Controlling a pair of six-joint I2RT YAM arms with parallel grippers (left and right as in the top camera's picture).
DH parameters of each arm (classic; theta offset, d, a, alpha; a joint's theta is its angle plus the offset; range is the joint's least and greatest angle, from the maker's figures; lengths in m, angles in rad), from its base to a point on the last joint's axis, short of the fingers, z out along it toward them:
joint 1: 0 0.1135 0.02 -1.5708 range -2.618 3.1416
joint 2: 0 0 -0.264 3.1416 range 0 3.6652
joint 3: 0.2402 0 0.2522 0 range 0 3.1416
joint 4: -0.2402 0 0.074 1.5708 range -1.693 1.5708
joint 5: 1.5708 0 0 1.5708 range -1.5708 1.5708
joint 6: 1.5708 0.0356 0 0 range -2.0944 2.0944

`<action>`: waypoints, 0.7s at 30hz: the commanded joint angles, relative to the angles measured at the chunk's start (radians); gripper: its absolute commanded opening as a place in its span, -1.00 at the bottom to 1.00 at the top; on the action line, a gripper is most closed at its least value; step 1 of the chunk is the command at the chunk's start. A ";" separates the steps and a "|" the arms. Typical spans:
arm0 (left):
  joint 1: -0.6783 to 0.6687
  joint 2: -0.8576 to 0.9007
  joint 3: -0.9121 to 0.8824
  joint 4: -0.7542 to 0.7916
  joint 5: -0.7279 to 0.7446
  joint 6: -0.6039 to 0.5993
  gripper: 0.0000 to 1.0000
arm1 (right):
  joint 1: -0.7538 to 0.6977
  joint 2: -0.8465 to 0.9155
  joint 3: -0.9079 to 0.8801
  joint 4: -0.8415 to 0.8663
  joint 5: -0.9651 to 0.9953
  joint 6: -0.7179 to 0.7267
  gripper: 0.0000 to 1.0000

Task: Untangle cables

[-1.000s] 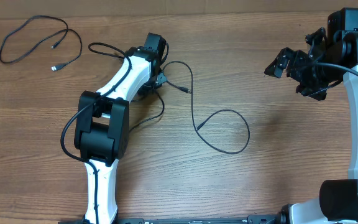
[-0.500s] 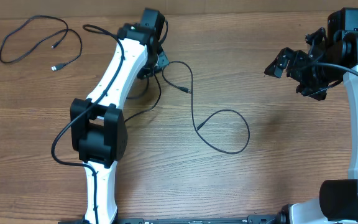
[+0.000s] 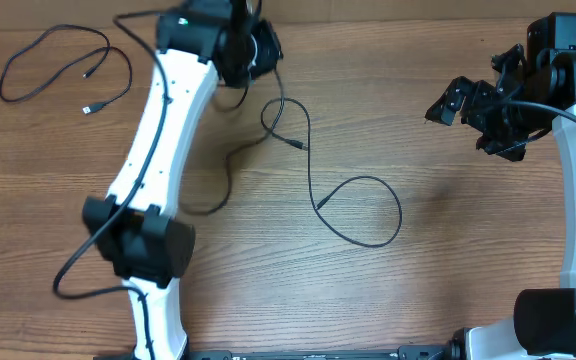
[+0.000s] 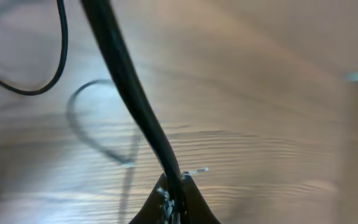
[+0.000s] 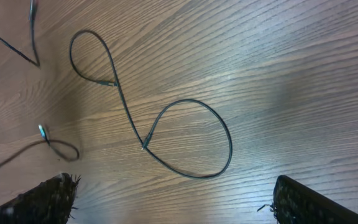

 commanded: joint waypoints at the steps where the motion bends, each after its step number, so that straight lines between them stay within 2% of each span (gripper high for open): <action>1: 0.019 -0.133 0.093 0.052 0.086 0.027 -0.92 | 0.003 -0.013 0.002 0.004 -0.005 0.003 1.00; 8: 0.023 -0.265 0.103 0.232 0.088 0.026 -0.91 | 0.003 -0.013 0.002 0.004 -0.005 0.003 1.00; 14: 0.030 -0.306 0.103 0.372 0.074 0.026 -0.91 | 0.003 -0.013 0.002 0.004 -0.005 0.003 1.00; 21: 0.081 -0.299 0.101 0.393 -0.090 0.025 -0.92 | 0.003 -0.013 0.002 0.004 -0.005 0.003 1.00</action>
